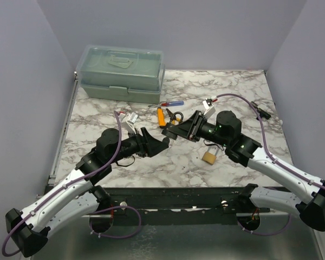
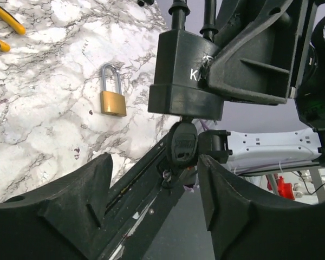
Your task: Unlock with the key
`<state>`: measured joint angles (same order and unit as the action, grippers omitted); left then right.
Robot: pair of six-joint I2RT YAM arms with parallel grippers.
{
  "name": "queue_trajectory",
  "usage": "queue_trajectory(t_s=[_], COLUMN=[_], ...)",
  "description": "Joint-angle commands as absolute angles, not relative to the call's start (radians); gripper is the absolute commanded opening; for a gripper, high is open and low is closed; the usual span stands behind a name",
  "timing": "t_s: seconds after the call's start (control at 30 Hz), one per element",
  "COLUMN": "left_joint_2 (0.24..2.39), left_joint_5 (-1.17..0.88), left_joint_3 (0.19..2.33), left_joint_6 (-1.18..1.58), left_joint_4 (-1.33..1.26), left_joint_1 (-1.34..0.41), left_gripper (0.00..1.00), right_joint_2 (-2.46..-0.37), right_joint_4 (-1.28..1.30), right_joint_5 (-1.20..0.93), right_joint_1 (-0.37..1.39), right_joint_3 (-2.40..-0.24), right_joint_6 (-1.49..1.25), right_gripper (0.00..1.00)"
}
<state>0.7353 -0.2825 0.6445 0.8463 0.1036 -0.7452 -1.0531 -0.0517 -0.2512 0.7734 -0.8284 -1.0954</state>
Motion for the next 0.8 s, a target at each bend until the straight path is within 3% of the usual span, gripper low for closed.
queue_trajectory(t_s=[0.0, 0.3, 0.53, 0.77], left_joint_2=[0.680, 0.597, 0.594, 0.606], left_joint_5=[-0.300, -0.326, -0.371, -0.443], left_joint_3=[0.630, 0.666, 0.690, 0.677], left_joint_6=[0.860, 0.910, 0.961, 1.021], left_joint_4=[0.132, 0.131, 0.076, -0.077], left_joint_1=[-0.740, -0.740, -0.739, -0.739], left_gripper=[0.73, 0.75, 0.62, 0.62], right_joint_2=[-1.014, -0.945, -0.909, -0.901], right_joint_4=[-0.158, -0.248, -0.344, -0.394], right_joint_5=[-0.255, -0.313, -0.403, -0.455], right_joint_1=[0.781, 0.781, 0.780, 0.781], right_joint_3=[-0.871, -0.820, -0.784, -0.773], right_joint_6=[-1.100, -1.067, -1.051, -1.059], right_gripper=[0.00, 0.00, 0.00, 0.00])
